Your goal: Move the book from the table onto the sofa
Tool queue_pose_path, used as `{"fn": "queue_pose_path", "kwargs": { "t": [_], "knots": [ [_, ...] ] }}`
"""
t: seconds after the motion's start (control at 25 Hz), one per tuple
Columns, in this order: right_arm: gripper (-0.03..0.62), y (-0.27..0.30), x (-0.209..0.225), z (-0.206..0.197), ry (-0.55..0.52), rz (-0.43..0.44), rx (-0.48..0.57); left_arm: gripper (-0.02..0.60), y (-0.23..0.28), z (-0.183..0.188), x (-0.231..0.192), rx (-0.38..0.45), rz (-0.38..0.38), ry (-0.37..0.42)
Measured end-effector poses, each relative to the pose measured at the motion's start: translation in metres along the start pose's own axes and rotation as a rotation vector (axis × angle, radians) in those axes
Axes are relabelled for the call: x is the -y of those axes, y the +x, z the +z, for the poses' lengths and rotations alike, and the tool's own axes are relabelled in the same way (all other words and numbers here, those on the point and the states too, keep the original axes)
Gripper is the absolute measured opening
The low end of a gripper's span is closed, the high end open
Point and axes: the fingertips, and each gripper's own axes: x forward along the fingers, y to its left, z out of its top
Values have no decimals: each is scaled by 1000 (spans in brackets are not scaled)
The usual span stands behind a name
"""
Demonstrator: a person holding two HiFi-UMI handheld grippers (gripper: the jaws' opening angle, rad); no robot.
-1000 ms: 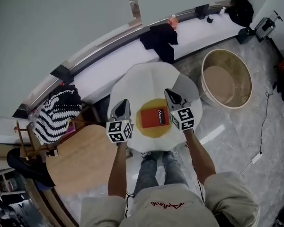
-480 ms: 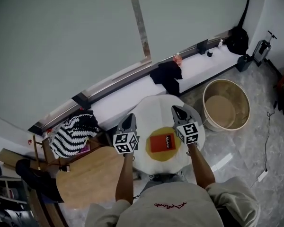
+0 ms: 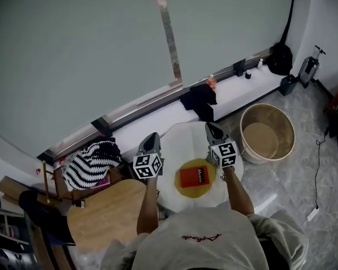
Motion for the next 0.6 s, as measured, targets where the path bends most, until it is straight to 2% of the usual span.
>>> {"fn": "queue_pose_path", "kwargs": {
  "t": [0.6],
  "knots": [
    [8,7,7,20,-17,-12,22,9,8,26,-2,33,-4,20]
  ]
}}
